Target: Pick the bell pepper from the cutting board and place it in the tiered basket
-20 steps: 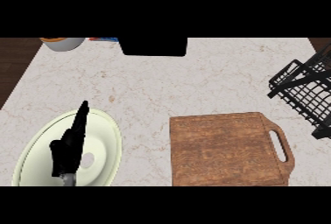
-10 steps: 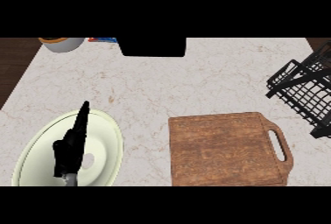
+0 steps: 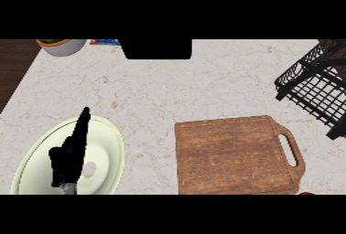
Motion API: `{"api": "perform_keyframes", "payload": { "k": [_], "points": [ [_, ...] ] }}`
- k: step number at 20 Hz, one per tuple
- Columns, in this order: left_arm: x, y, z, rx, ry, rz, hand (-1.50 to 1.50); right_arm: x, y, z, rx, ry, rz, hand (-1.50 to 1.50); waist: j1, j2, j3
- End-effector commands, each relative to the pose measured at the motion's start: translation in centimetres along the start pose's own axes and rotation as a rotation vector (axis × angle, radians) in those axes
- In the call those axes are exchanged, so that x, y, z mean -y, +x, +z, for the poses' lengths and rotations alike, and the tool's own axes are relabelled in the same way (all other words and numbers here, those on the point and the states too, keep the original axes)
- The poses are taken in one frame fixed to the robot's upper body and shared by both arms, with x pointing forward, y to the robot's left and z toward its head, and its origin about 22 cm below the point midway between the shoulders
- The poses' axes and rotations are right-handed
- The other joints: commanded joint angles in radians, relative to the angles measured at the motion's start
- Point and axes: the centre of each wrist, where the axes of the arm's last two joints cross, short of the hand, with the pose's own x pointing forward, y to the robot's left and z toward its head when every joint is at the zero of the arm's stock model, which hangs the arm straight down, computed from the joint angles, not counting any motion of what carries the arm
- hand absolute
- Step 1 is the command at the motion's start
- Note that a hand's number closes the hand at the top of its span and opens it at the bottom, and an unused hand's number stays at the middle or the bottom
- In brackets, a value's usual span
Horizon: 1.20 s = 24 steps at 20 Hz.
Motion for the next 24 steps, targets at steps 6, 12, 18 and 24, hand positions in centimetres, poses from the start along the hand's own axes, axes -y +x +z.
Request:
{"api": "perform_keyframes", "payload": {
  "k": [6,12,18,24],
  "points": [
    [-0.1,-4.0,1.8,-0.156,0.0,-0.008,0.0,2.5,1.2,-0.4,0.117,-0.214,-0.279,-1.5,-0.021,0.01,-0.018],
    [-0.9,-2.9,1.8,-0.14,0.036,0.006,0.0,10.6,-1.6,-0.5,-0.006,-0.473,-0.287,-1.5,-0.043,0.005,-0.017],
    [-1.0,-2.7,2.0,-0.143,0.069,0.002,0.0,20.7,-2.4,2.6,-0.014,-0.512,-0.332,-1.5,-0.077,-0.002,-0.018],
    [-2.0,-3.8,3.3,-0.172,0.083,0.006,0.0,27.4,-8.9,7.3,-0.044,-0.496,-0.318,-1.5,-0.094,-0.004,-0.018]
  ]
}}
